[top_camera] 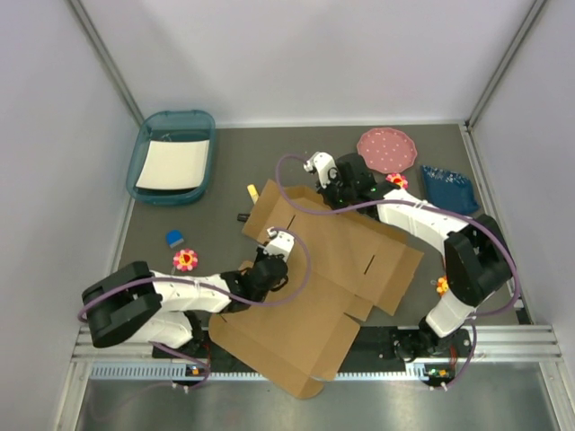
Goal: Fold the paper box
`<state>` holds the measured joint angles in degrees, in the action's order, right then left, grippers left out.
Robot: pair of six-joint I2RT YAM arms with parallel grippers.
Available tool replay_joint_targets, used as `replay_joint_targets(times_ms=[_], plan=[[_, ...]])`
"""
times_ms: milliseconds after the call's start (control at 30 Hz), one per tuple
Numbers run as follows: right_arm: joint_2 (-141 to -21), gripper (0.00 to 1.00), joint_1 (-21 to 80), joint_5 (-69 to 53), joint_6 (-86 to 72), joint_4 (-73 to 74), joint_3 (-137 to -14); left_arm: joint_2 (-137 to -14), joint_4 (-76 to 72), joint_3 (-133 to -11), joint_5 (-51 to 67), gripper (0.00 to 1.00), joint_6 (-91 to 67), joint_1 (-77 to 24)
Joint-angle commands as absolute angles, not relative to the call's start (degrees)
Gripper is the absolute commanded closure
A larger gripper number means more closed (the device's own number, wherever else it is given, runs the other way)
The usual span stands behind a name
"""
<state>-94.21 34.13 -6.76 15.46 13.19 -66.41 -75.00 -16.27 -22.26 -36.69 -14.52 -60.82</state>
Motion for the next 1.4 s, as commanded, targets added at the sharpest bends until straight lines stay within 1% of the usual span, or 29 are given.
replay_joint_targets(times_ms=[0, 33, 67, 167, 200, 300, 400, 500, 567, 600, 633, 733, 767, 833, 867, 967, 1000, 1033, 1133, 1167, 1233, 1300, 1367], plan=[[-91.06, 1.00, 35.77, -7.91, 14.59, 13.01, -67.24, -74.98, -17.23, -25.31, -41.93, 0.66, -15.64, -63.02], [-90.62, 1.00, 35.77, -7.74, 14.68, 13.18, -67.15, -74.19, -16.88, -25.40, -41.40, 0.62, -15.64, -63.10], [-90.44, 1.00, 35.77, -7.73, 14.76, 13.18, -67.15, -73.22, -16.35, -25.75, -40.70, 0.54, -15.99, -63.11], [-90.18, 1.00, 35.77, -7.30, 15.03, 13.79, -67.32, -69.36, -12.85, -26.89, -38.68, 0.45, -17.04, -63.11], [-90.18, 1.00, 35.77, -7.21, 15.20, 13.89, -67.41, -67.26, -12.05, -27.76, -37.54, 0.40, -17.14, -63.19], [-89.91, 1.00, 35.68, -6.86, 15.47, 14.06, -67.24, -62.34, -7.31, -29.26, -36.04, 0.36, -18.63, -63.19], [-89.04, 1.00, 35.68, -6.85, 16.61, 13.98, -66.54, -57.23, 1.12, -32.59, -35.86, 0.35, -21.52, -63.19], [-87.19, 1.00, 35.77, -8.87, 18.19, 12.84, -65.13, -51.96, 6.31, -34.19, -36.30, 0.35, -23.46, -63.11], [-86.40, 1.00, 36.03, -9.14, 19.94, 12.39, -64.60, -48.28, 6.68, -33.84, -41.46, 0.35, -25.66, -63.02], [-85.70, 1.00, 36.30, -9.14, 20.73, 12.57, -64.25, -47.21, 7.38, -33.66, -43.92, 0.34, -26.36, -63.02], [-85.35, 1.00, 36.91, -8.62, 21.61, 12.48, -64.07, -46.24, 7.82, -33.66, -48.47, 0.29, -28.72, -63.02], [-83.24, 1.00, 37.97, -7.39, 25.48, 11.26, -62.23, -43.77, 6.60, -33.14, -54.30, 0.24, -28.31, -62.67], [-82.54, 1.00, 39.19, -6.43, 27.40, 10.73, -61.53, -43.42, 6.16, -32.87, -57.19, 0.21, -27.87, -62.40], [-81.30, 1.00, 40.16, -3.35, 29.00, 9.41, -59.86, -43.59, 5.02, -32.96, -57.57, 0.18, -26.81, -60.13], [-80.86, 1.00, 40.60, -2.90, 29.87, 9.23, -59.51, -43.94, 5.01, -33.13, -57.39, 0.07, -27.33, -59.07], [-79.63, 1.00, 41.83, -0.36, 32.07, 7.92, -57.57, -44.73, 4.58, -33.31, -53.98, 0.05, -28.83, -53.54], [-79.37, 1.00, 42.10, -0.18, 32.60, 7.65, -56.70, -44.74, 3.96, -32.96, -49.09, 0.05, -29.00, -49.44], [-78.84, 1.00, 42.36, 1.48, 33.04, 7.30, -56.25, -44.74, 3.52, -32.61, -46.96, 0.05, -29.96, -47.31], [-78.66, 1.00, 43.06, 2.90, 34.89, 6.42, -55.20, -45.35, -3.06, -29.63, -38.17, 0.03, -30.06, -40.09], [-78.75, 1.00, 43.41, 3.68, 36.02, 5.98, -54.93, -46.40, -8.12, -29.01, -35.62, 0.03, -29.19, -37.29], [-78.92, 1.00, 44.38, 6.05, 37.26, 4.93, -54.49, -48.33, -10.89, -28.39, -30.35, 0.03, -27.08, -35.60], [-79.19, 1.00, 45.52, 9.30, 39.19, 3.26, -54.05, -52.11, -13.78, -28.74, -28.93, 0.04, -25.41, -34.72], [-78.84, 1.00, 46.14, 11.15, 40.86, 2.12, -53.88, -55.44, -16.34, -28.56, -25.15, 0.05, -23.03, -34.28]])
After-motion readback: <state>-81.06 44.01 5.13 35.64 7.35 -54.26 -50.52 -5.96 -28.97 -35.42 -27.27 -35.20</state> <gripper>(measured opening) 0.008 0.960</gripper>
